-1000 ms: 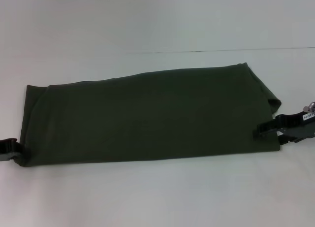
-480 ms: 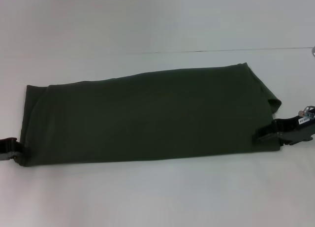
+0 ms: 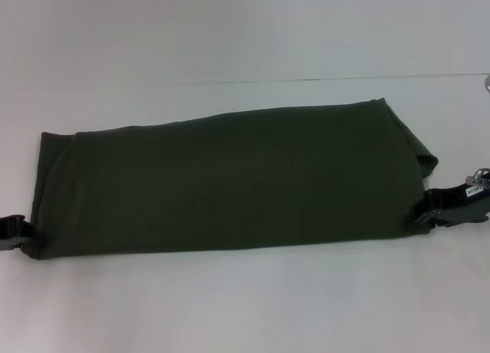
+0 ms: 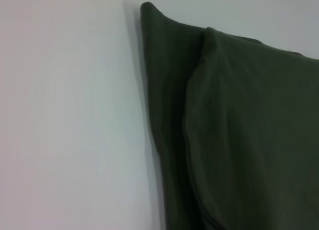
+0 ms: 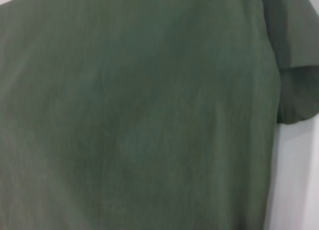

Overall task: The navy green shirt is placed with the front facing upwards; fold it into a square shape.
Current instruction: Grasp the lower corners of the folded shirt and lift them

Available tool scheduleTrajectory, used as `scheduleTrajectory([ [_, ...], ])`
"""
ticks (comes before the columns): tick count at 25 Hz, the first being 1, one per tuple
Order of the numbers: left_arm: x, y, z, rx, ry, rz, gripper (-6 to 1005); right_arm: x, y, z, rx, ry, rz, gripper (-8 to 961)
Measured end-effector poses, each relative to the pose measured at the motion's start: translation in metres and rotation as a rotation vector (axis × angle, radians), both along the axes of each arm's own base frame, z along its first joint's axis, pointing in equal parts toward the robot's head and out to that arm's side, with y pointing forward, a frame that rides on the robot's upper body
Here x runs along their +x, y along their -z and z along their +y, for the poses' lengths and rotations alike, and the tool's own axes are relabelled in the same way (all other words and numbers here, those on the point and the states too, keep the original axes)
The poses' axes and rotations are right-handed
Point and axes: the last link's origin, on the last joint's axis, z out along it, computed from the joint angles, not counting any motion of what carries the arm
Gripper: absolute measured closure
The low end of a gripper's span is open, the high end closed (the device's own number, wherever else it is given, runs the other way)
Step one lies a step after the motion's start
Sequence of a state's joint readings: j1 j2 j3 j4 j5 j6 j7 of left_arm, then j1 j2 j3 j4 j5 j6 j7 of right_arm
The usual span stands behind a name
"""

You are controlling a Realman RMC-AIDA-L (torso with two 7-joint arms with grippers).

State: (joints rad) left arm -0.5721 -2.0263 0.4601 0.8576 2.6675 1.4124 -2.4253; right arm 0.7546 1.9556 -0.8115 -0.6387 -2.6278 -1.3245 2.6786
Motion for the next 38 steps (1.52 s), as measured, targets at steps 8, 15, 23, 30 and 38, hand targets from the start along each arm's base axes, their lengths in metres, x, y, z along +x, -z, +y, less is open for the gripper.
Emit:
scheduleTrajectory([
  [8, 0.001, 0.000, 0.000, -0.002, 0.001, -0.002, 930, 0.000, 0.002, -0.002, -0.020, -0.009, -0.010, 793],
  [15, 0.004, -0.002, -0.003, -0.027, 0.006, -0.019, 938, -0.006, 0.001, -0.010, -0.105, -0.034, 0.004, 905],
  [23, 0.004, -0.019, -0.018, -0.097, -0.016, -0.009, 948, -0.014, 0.001, -0.032, -0.288, -0.071, 0.009, 922],
  [30, 0.006, -0.034, -0.042, -0.214, -0.050, -0.034, 947, -0.020, 0.007, -0.058, -0.469, -0.107, 0.053, 922],
  [38, 0.011, -0.038, -0.062, -0.307, -0.071, -0.074, 946, -0.028, 0.013, -0.074, -0.590, -0.150, 0.100, 920],
])
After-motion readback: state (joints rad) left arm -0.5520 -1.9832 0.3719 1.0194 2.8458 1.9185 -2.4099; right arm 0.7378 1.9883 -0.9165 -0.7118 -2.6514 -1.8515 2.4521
